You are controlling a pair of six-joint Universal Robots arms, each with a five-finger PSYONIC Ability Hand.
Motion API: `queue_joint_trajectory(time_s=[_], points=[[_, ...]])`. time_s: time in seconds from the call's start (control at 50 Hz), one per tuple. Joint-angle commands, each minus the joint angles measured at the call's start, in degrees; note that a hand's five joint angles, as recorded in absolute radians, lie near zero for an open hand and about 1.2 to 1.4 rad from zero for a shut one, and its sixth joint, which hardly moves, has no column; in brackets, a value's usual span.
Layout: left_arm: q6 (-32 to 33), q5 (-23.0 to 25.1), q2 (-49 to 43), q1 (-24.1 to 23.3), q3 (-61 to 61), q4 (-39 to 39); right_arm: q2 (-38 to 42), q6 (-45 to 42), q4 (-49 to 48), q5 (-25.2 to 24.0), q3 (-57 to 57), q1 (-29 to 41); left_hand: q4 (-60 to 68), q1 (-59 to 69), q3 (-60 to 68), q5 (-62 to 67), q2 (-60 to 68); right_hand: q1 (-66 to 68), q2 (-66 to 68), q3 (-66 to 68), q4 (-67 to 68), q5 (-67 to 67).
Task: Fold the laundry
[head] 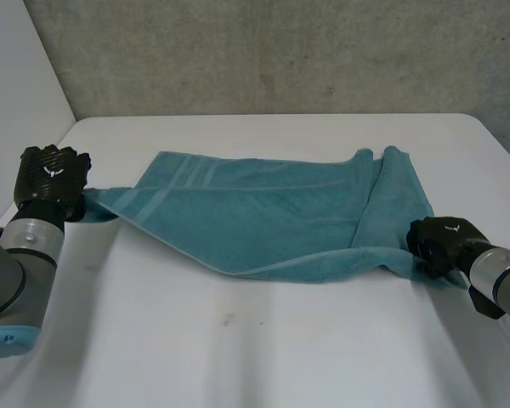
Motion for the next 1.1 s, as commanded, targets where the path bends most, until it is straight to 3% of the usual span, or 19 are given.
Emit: queue_joint_trajectory(time_s=[0.02,0.1,0.14,0.18,0.22,0.28,0.38,0.5,0.56,0.6,0.66,0.7,0.86,0.98,1.1], points=[[0.5,0.0,2.5,-0.3,0.0,-1.5,-9.4,3.9,0.3,2.7,-2.8,-0.5,11.5,13.9,11.6,15.0,11.3,23.8,12.3,12.3,11.8,14.2],[0.3,0.1,7.5,-0.3,0.1,-5.7,-18.7,3.1,1.5,3.2,-3.9,-0.3,11.5,13.9,11.6,15.0,11.3,23.8,12.3,12.3,11.8,14.2],[0.2,0.1,13.1,0.0,1.0,-11.6,-22.1,1.9,3.6,3.2,-4.7,-0.3,11.5,13.9,11.6,15.0,11.3,23.8,12.3,12.3,11.8,14.2],[0.3,0.1,16.7,0.2,1.9,-15.1,-24.5,0.2,7.3,2.8,-6.0,-0.5,11.5,13.9,11.6,15.0,11.3,23.8,12.3,12.3,11.8,14.2],[0.3,0.2,22.5,0.2,4.1,-21.5,-28.9,-7.4,18.1,1.9,-9.3,-2.5,11.5,13.9,11.6,15.0,11.3,23.8,12.3,12.3,11.8,14.2],[0.3,0.2,24.6,0.2,5.4,-24.7,-30.4,-11.4,22.3,1.9,-10.1,-4.0,11.5,13.9,11.6,15.0,11.3,23.8,12.3,12.3,11.8,14.2],[0.6,0.3,28.2,0.5,9.0,-36.1,-33.4,-25.9,31.4,3.6,-11.7,-5.7,11.5,13.9,11.6,15.0,11.3,23.8,12.3,12.3,11.8,14.2],[2.7,0.3,26.6,0.7,8.6,-39.0,-32.2,-28.7,31.9,4.6,-10.1,-5.6,11.5,13.9,11.6,15.0,11.3,23.8,12.3,12.3,11.8,14.2],[6.7,0.3,20.5,0.7,7.9,-38.8,-28.1,-29.1,31.3,4.3,-8.3,-5.4,11.5,13.9,11.6,15.0,11.3,23.8,12.3,12.3,11.8,14.2],[10.6,0.0,13.7,0.5,7.8,-38.5,-20.9,-29.2,29.1,4.4,-8.0,-4.0,11.5,13.9,11.6,15.0,11.3,23.8,12.3,12.3,11.8,14.2],[12.0,0.0,10.5,0.4,8.1,-38.3,-17.4,-29.0,27.2,4.7,-8.0,-2.8,11.5,13.9,11.6,15.0,11.3,23.8,12.3,12.3,11.8,14.2],[13.4,0.0,3.7,0.3,9.5,-36.6,-11.7,-28.8,23.9,6.8,-8.4,-0.4,11.5,13.9,11.6,15.0,11.3,23.8,12.3,12.3,11.8,14.2],[13.3,-0.3,-7.6,-0.7,17.5,-25.9,-0.2,-27.3,12.0,13.9,-14.3,4.3,11.5,13.9,11.6,15.0,11.3,23.8,12.3,12.3,11.8,14.2],[13.4,-0.6,-16.4,-3.4,26.5,-20.1,7.6,-23.4,4.6,14.4,-22.3,6.9,11.5,13.9,11.6,15.0,11.3,23.8,12.3,12.3,11.8,14.2],[13.7,-0.7,-23.2,-3.8,33.8,-19.3,12.6,-21.3,-1.5,14.4,-28.3,8.5,11.5,13.9,11.6,15.0,11.3,23.8,12.3,12.3,11.8,14.2]])
